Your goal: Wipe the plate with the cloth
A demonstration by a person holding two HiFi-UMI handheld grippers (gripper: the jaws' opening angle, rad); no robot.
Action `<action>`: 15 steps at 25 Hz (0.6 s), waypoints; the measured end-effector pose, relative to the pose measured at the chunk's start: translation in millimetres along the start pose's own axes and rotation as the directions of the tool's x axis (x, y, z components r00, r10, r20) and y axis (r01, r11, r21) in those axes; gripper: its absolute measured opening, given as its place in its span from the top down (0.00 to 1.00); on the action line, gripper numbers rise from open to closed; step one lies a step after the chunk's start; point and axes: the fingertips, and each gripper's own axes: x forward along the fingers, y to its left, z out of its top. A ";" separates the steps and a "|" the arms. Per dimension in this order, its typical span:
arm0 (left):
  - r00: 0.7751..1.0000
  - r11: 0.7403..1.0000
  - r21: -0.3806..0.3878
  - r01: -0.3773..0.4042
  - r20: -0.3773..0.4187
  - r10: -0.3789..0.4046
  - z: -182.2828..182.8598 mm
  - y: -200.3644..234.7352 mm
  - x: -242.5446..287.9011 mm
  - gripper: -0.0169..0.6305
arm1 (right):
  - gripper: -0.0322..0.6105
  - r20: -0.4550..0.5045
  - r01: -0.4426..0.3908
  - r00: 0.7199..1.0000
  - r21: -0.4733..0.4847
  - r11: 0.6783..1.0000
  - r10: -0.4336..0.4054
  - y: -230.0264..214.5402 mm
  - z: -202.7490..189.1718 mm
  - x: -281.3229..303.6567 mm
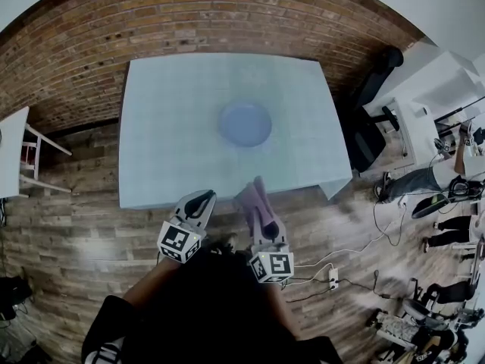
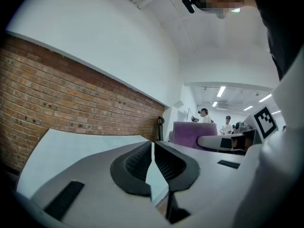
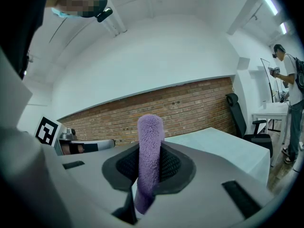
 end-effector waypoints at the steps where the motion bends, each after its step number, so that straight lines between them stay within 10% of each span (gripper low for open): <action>1: 1.000 1.000 -0.001 0.001 0.001 -0.001 0.0 0.2 -0.2 0.90 | 0.85 -0.001 0.001 1.000 -0.002 1.000 -0.001 0.4 0.3 0.3; 15: 1.000 1.000 -0.028 0.012 -0.005 -0.012 -1.5 29.3 -16.8 0.90 | 0.85 0.004 0.034 0.999 0.001 0.999 -0.034 22.2 2.1 19.4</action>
